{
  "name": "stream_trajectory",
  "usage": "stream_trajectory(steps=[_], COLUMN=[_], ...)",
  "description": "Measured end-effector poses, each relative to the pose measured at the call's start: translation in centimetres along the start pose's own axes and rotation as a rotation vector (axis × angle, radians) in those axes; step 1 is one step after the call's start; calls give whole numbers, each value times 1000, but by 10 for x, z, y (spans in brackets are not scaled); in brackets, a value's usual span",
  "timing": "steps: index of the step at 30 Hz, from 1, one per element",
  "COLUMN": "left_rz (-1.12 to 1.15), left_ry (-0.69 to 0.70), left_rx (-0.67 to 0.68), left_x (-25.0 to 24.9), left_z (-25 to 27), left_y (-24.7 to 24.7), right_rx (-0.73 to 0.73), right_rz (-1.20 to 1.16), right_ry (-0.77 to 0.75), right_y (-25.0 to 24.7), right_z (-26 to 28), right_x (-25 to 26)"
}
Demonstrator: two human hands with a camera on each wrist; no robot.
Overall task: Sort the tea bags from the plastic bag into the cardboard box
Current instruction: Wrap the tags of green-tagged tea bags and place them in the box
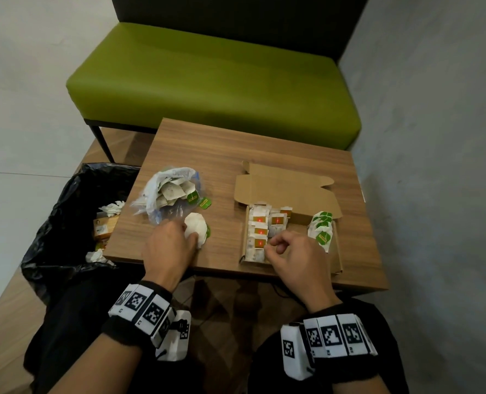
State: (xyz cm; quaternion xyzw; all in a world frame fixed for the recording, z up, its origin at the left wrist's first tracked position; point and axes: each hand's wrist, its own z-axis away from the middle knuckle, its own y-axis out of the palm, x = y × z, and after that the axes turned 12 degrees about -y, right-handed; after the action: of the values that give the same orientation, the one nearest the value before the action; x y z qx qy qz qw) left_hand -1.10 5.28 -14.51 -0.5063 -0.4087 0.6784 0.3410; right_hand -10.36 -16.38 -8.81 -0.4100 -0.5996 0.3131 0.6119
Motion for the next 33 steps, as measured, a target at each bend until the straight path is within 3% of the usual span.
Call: stream_trajectory(steps=[7,11,17,21,25,29,33], left_rz=[116,216,846,1042,931,796,334], left_ry=[79,59,51,71,234,286,394], left_rx=[-38,6,319,580,616,572,524], left_x=[1,1,-9,-22,-37,-48,-49], left_z=[7,9,19,32,44,54,56], left_y=[-8,-10,-20,-29,-30,-18,-3], right_rx=[2,-42,-117,-90,-74,-62,-82], right_rz=[10,-57,-420,-650,-576,-472,-258], right_ry=[1,-46,-107,-106,-168,-162,3], right_y=[5,10,14,7,-3,-19,-43], right_z=[3,1,-7,-13,-11,-7,-7], right_x=[9,14,20,29,23,2,-34])
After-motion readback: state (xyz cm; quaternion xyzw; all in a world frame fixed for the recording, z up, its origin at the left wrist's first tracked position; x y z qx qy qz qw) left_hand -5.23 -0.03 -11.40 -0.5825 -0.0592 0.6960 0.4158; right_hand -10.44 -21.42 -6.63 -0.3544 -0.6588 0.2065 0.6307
